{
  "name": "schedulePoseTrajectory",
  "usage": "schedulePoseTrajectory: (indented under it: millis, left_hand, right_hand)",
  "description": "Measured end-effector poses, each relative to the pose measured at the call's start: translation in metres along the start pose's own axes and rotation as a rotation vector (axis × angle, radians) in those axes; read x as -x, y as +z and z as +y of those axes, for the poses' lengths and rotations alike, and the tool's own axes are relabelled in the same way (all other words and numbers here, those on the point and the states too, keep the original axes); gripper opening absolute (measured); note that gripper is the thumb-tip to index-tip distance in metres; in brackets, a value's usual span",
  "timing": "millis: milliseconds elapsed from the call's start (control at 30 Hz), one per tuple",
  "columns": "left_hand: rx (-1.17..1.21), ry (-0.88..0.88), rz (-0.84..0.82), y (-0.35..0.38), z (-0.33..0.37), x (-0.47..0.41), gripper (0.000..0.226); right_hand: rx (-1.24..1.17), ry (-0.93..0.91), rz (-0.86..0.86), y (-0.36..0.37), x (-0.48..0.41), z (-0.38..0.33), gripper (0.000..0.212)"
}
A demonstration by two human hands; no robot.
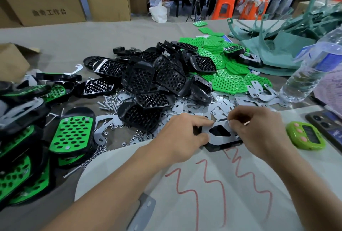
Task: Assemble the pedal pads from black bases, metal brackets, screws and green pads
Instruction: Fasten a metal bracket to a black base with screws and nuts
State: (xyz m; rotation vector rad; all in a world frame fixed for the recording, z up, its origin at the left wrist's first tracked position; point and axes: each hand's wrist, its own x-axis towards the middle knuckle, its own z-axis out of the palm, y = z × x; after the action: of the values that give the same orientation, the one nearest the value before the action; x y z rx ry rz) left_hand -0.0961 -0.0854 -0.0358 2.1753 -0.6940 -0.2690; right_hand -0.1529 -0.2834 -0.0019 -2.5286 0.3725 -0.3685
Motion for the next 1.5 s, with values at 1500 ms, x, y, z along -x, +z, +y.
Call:
schedulePoseTrajectory:
  millis: [1500]
  left_hand:
    - [0.087, -0.148, 0.262, -0.055, -0.029, 0.127, 0.040]
  right_hand:
    - [-0.144, -0.254, -0.288, 0.029, 0.065, -0.076, 0.036]
